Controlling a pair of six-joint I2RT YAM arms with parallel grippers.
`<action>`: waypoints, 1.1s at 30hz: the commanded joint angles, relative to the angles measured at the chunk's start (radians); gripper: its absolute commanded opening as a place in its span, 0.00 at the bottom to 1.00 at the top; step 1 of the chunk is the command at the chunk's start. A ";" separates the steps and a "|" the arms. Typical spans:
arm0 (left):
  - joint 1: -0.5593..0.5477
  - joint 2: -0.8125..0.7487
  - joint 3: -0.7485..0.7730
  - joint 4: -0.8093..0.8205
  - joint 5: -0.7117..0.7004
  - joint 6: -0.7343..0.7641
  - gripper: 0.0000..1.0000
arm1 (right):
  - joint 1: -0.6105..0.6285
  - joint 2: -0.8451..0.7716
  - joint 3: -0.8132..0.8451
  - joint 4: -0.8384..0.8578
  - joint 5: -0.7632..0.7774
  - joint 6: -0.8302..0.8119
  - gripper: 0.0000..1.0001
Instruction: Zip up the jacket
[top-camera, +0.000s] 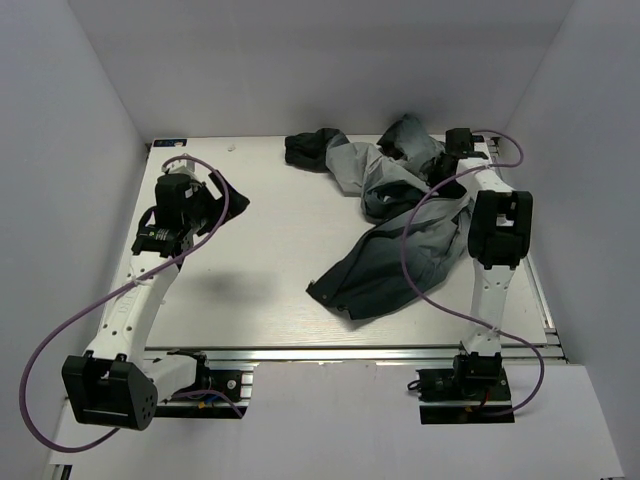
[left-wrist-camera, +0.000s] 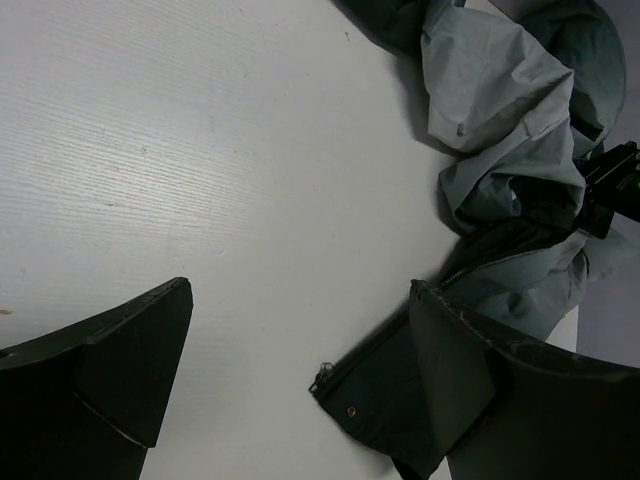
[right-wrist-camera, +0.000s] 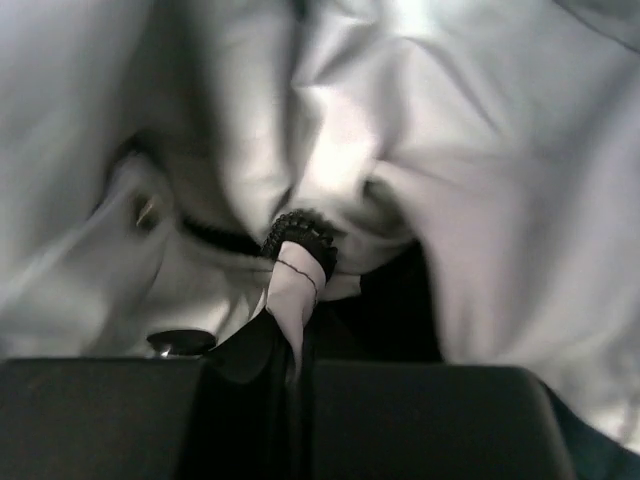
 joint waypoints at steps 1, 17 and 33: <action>0.000 -0.032 0.003 -0.010 0.014 -0.003 0.98 | 0.105 -0.164 -0.128 0.084 -0.213 -0.235 0.00; -0.003 -0.046 0.001 -0.136 0.112 0.055 0.98 | 0.818 -1.002 -1.041 0.405 -0.148 -0.202 0.89; -0.258 0.128 -0.006 -0.189 0.103 0.063 0.98 | 0.588 -1.138 -1.001 0.239 0.031 -0.137 0.89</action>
